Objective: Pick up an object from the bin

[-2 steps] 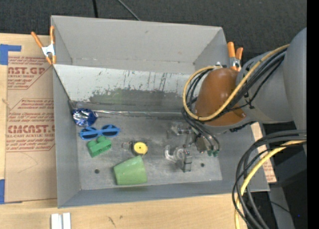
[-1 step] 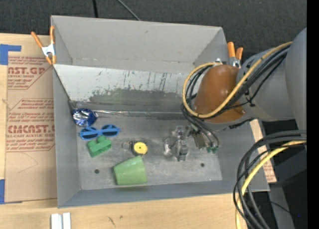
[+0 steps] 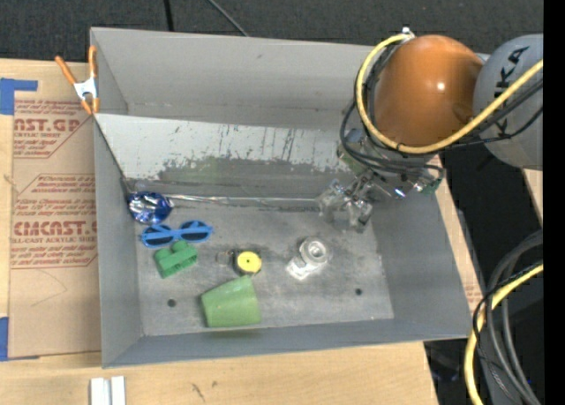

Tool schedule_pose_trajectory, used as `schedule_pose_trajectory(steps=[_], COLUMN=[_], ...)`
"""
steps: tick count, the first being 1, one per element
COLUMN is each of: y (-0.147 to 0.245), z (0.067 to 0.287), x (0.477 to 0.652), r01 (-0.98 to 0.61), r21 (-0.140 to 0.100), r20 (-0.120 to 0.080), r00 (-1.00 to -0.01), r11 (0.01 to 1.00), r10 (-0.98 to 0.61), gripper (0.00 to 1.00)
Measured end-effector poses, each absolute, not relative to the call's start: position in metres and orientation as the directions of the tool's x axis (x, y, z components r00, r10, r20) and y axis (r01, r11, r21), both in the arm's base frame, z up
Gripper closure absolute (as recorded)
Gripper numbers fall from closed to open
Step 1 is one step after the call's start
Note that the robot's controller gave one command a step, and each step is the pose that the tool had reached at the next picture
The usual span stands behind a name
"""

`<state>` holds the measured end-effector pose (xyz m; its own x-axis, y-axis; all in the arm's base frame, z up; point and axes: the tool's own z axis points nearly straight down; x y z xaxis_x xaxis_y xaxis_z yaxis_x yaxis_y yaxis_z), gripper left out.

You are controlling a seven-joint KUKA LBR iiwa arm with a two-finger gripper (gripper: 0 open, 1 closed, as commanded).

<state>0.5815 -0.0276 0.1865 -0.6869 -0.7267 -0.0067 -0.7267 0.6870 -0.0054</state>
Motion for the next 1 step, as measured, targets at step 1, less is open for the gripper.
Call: schedule_pose_trajectory(steps=[1], y=[-0.0679], z=[0.1262], x=[0.5706], r01=[-0.761], r21=[0.004], r20=[0.002], r00=[-0.649], r11=[0.649], r10=[-0.761], gripper=[1.00])
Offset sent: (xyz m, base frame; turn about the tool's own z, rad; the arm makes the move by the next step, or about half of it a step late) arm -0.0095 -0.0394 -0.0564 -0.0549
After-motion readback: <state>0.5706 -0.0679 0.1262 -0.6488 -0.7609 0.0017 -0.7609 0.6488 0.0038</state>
